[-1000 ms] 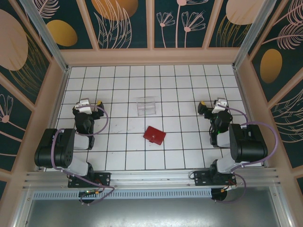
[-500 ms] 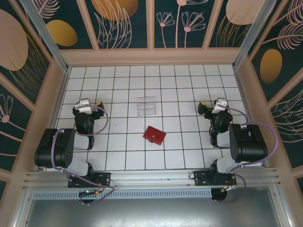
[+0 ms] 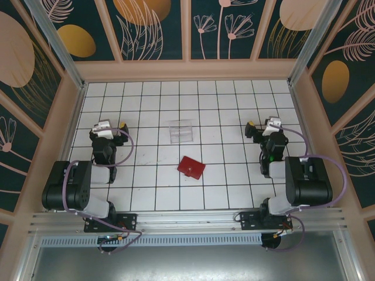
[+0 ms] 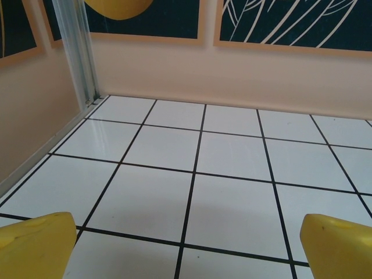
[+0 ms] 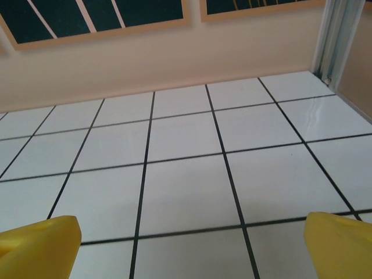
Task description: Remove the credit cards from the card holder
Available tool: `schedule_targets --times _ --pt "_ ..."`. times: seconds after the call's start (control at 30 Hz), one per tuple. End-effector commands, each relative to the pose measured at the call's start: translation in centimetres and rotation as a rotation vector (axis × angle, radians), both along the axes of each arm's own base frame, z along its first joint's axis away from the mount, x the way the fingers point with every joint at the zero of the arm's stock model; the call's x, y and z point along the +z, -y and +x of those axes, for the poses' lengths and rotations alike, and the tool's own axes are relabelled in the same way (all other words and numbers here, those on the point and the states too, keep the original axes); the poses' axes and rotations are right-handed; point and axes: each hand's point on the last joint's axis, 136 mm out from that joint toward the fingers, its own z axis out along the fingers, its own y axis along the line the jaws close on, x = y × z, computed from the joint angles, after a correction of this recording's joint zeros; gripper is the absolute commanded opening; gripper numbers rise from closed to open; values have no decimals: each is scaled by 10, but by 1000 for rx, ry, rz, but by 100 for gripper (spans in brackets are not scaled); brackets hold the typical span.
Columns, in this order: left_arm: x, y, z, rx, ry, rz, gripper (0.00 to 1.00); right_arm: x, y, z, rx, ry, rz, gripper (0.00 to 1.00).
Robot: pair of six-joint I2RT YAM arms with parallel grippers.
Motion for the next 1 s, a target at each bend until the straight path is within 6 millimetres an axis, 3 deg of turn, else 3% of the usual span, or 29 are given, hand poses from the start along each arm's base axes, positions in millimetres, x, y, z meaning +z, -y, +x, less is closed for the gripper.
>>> schedule_targets --times 0.0,0.13,0.3,0.5,0.73,0.97 --pt "12 1 -2 -6 28 6 99 10 -4 -5 0 38 -33 99" --pt "21 -5 0 31 -7 -15 99 17 -11 1 13 -12 -56 99" --pt "43 -3 0 47 -21 -125 99 39 -28 9 37 -77 -82 99" --pt "60 28 7 -29 -99 -275 97 64 -63 15 118 -172 12 98" --pt "46 84 17 -156 -304 -395 95 77 -124 13 271 -249 63 97" --pt "23 121 18 -241 -414 -461 93 74 -174 7 378 -326 86 96"
